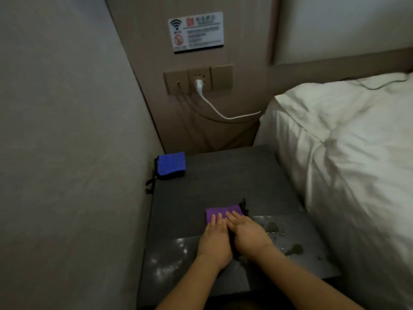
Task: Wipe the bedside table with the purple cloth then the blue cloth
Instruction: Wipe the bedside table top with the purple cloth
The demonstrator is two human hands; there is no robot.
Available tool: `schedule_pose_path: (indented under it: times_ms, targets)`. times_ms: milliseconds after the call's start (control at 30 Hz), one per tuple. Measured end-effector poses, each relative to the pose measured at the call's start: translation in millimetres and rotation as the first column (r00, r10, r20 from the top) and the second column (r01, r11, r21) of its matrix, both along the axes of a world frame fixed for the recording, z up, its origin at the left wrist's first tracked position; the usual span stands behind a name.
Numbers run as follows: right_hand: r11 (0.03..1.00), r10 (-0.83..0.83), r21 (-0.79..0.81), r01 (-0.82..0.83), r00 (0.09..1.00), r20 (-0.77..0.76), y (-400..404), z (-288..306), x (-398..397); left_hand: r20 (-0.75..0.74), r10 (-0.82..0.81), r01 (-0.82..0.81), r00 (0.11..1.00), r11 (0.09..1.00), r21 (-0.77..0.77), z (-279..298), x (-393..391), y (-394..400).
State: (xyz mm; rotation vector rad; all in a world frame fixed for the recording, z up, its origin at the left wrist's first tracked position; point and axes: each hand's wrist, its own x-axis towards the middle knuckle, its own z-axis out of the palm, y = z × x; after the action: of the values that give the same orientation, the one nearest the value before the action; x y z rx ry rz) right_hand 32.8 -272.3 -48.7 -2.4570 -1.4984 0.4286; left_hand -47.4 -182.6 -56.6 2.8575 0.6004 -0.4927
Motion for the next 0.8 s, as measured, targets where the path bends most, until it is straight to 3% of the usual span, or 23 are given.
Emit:
schedule_pose_path:
  times_ms: [67, 200, 333, 433, 567, 667, 800]
  targets:
    - [0.996, -0.063, 0.063, 0.058, 0.995, 0.079, -18.7, -1.2, 19.4, -0.003, -0.057, 0.057, 0.998, 0.998, 0.002, -4.8, 24.8, -17.2]
    - [0.987, -0.154, 0.07, 0.148, 0.984, 0.09, -55.8, -9.3, 55.7, 0.015, -0.15, 0.149, 0.989, 0.989, 0.014, -10.7, 62.6, -47.3]
    - [0.986, -0.157, -0.037, 0.16, 0.985, 0.068, -79.7, -12.1, 82.4, 0.04, -0.194, 0.194, 0.98, 0.981, 0.026, -10.3, 90.3, -68.1]
    - [0.986, -0.167, 0.009, 0.167, 0.983, 0.082, -90.1, -17.4, 98.8, 0.046, -0.216, 0.214, 0.975, 0.976, 0.037, -7.1, 104.4, -77.7]
    - [0.97, -0.199, -0.134, 0.203, 0.979, 0.042, -102.8, -23.4, 116.1, 0.058, -0.222, 0.221, 0.973, 0.975, 0.031, -3.6, 116.5, -89.9]
    - [0.975, -0.158, -0.134, 0.178, 0.976, 0.15, -105.2, -22.3, 113.3, 0.061, -0.217, 0.217, 0.974, 0.976, 0.016, -2.1, 118.5, -92.8]
    - [0.977, -0.166, -0.108, 0.186, 0.971, 0.171, -106.6, -17.2, 103.6, 0.036, -0.237, 0.237, 0.971, 0.971, 0.012, 1.3, 112.3, -94.3]
